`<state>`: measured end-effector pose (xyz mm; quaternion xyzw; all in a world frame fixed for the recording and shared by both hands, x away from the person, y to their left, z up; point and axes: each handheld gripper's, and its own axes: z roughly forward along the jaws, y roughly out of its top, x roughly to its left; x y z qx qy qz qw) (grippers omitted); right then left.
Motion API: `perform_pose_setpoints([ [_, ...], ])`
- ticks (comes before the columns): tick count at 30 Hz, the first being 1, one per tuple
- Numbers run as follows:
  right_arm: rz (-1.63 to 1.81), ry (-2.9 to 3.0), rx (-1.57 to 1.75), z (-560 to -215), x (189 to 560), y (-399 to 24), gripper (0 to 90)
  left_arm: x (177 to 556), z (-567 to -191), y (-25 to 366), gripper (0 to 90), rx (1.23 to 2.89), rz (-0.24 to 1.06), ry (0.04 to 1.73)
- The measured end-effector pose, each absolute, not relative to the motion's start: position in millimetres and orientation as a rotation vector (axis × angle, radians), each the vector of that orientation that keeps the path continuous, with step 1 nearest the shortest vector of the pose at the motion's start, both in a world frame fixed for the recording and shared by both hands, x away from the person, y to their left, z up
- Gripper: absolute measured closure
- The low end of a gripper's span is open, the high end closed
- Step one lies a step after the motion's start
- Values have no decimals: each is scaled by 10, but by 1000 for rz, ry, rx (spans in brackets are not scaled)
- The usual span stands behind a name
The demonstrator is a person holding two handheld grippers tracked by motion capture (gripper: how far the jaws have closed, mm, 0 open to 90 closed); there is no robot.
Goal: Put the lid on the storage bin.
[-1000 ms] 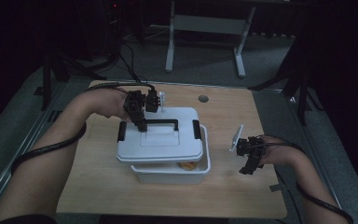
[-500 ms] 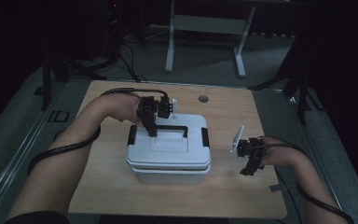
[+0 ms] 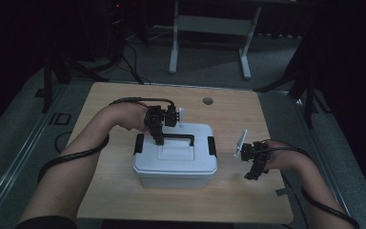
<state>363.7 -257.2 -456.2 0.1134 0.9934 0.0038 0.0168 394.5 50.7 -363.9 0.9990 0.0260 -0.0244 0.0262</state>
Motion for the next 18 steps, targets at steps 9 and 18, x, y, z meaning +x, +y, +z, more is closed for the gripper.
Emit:
perform_pose_setpoints([
  [9, 12, 3088, 358, -4570, 3638, -2580, 190, 3932, -3677, 502, 837, 3092, -90, 96],
  [18, 20, 3093, 356, -4596, 3636, -2575, 190, 3954, -3708, 532, 835, 3072, -108, 103],
])
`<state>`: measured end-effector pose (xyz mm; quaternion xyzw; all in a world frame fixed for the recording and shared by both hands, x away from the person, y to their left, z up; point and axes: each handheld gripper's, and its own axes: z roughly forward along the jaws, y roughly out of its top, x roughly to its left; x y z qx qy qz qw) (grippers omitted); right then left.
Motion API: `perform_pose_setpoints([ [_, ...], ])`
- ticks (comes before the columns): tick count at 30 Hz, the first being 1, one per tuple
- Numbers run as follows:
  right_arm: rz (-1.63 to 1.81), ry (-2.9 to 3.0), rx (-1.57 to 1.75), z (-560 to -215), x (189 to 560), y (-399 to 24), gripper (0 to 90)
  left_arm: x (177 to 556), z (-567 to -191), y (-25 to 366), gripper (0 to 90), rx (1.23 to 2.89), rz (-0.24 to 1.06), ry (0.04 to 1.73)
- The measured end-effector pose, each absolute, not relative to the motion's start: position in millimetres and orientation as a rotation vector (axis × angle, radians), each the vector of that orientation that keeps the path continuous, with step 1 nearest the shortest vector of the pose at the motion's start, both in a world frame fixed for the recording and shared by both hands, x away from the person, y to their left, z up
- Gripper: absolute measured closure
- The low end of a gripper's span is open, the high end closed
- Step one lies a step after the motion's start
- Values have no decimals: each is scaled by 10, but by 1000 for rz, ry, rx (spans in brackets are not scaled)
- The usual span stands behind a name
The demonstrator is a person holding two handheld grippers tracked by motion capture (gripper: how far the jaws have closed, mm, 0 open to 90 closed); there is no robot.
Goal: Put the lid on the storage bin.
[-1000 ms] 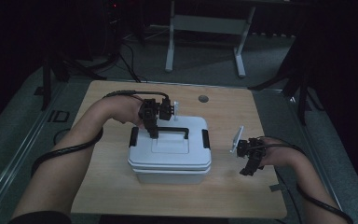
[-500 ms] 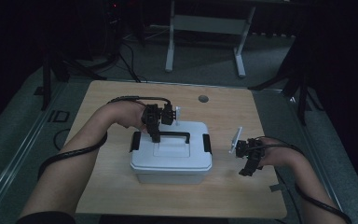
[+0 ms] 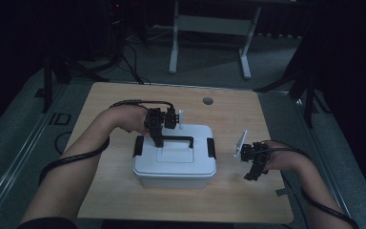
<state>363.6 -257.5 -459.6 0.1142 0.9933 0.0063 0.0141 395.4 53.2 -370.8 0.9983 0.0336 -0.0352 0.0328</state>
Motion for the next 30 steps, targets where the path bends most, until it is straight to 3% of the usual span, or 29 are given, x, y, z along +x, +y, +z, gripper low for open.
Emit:
perform_pose_setpoints([
  [7, 19, 3095, 354, -4598, 3640, -2558, 190, 3949, -3697, 529, 810, 3078, -94, 105],
  [12, 27, 3094, 351, -4584, 3644, -2550, 190, 3970, -3636, 571, 509, 3030, -117, 175],
  [14, 23, 3093, 349, -4578, 3644, -2547, 190, 3970, -3606, 593, 355, 3017, -42, 184],
  [16, 24, 3091, 351, -4567, 3644, -2545, 190, 3986, -3592, 614, 241, 3003, -54, 204],
  [19, 27, 3089, 350, -4553, 3643, -2543, 190, 3991, -3581, 636, 136, 2995, -38, 216],
  [21, 29, 3087, 348, -4545, 3644, -2541, 190, 3988, -3572, 659, 127, 2983, -14, 196],
  [23, 32, 3085, 348, -4541, 3644, -2541, 190, 3976, -3578, 687, 12, 2970, 9, 193],
  [30, 34, 3086, 354, -4543, 3642, -2546, 190, 3966, -3582, 840, 13, 2921, 48, 183],
])
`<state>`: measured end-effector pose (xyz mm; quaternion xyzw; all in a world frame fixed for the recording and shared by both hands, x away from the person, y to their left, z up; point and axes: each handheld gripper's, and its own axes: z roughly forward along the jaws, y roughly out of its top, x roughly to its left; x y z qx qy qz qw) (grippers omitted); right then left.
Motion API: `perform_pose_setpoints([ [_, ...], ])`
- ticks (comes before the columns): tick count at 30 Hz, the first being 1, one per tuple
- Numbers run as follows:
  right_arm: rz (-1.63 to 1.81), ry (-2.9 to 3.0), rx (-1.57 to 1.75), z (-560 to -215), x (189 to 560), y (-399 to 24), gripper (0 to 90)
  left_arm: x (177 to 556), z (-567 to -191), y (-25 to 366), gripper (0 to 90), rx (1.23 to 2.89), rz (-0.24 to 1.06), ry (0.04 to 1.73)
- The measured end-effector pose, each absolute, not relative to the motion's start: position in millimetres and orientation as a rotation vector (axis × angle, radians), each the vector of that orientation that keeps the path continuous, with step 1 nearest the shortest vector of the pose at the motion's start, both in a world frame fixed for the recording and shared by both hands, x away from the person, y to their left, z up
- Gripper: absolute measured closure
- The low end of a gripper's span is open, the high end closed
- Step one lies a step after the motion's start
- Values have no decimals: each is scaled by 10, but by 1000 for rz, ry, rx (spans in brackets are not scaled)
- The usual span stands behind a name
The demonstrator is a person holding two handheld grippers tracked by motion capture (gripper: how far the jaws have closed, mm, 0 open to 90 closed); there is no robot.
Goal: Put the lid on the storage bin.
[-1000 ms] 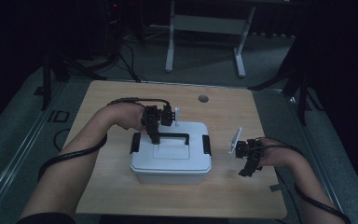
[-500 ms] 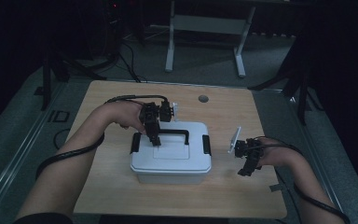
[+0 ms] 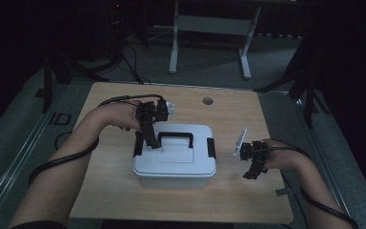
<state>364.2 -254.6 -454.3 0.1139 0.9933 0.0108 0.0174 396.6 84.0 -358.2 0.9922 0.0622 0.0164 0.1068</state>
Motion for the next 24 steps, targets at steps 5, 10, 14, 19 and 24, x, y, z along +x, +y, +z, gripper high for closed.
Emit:
perform_pose_setpoints([
  [5, 36, 3087, 353, -4549, 3642, -2543, 190, 3947, -3641, 948, 12, 2916, 53, 189],
  [10, 39, 3086, 356, -4552, 3645, -2537, 190, 3913, -3683, 1063, 13, 2897, 63, 197],
  [14, 52, 3083, 363, -4556, 3646, -2547, 190, 3899, -3688, 1178, 13, 2859, 126, 223],
  [19, 60, 3075, 364, -4563, 3644, -2556, 190, 3874, -3727, 1331, 13, 2848, 87, 264],
  [24, 75, 3068, 384, -4556, 3653, -2577, 190, 3839, -3790, 1523, 13, 2830, 102, 322],
])
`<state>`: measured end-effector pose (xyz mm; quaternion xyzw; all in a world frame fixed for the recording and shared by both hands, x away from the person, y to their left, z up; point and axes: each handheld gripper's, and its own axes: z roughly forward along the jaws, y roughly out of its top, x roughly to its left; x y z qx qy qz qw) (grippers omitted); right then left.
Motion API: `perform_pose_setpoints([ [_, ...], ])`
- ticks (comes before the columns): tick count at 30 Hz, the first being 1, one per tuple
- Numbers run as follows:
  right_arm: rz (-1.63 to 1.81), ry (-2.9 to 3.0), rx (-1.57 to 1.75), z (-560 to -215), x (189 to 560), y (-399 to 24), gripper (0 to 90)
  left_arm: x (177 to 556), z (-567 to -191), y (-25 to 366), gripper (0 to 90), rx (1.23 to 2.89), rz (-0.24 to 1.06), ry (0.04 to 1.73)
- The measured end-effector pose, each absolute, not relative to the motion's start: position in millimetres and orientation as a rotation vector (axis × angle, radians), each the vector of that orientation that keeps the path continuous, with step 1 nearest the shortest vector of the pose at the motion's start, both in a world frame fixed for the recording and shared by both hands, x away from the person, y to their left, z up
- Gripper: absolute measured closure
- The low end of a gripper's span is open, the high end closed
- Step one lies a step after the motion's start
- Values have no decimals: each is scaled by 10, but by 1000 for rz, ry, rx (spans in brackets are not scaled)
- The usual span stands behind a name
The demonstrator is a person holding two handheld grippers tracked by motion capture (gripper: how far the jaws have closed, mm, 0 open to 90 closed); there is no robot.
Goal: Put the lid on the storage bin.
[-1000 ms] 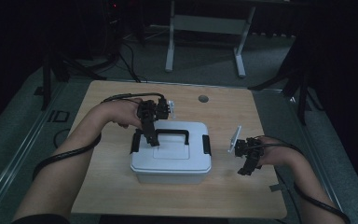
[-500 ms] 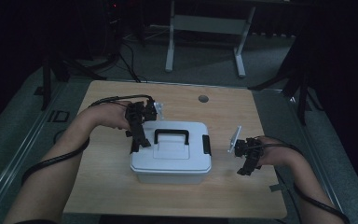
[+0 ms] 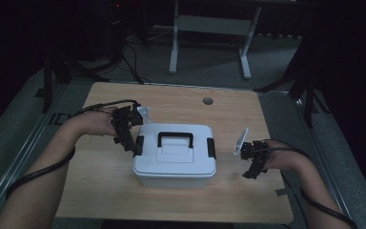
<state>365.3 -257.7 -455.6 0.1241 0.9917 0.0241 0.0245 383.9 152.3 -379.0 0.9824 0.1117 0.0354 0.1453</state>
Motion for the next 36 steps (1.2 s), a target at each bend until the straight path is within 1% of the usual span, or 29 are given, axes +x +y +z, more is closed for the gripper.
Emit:
perform_pose_setpoints([
  [8, 84, 3063, 402, -4556, 3660, -2602, 190, 3788, -3898, 1850, 13, 2797, 76, 412],
  [10, 82, 3062, 402, -4563, 3662, -2603, 190, 3774, -3931, 1910, 13, 2797, 95, 417],
  [16, 110, 3057, 421, -4587, 3664, -2623, 190, 3750, -4048, 2083, 13, 2756, 85, 469],
  [24, 111, 3055, 447, -4612, 3661, -2667, 190, 3726, -4168, 2186, 13, 2757, 74, 504],
  [25, 135, 3043, 462, -4607, 3659, -2687, 189, 3695, -4222, 2242, 13, 2735, 72, 522],
  [36, 166, 3032, 517, -4656, 3637, -2791, 189, 3618, -4353, 2462, 13, 2706, 48, 572],
])
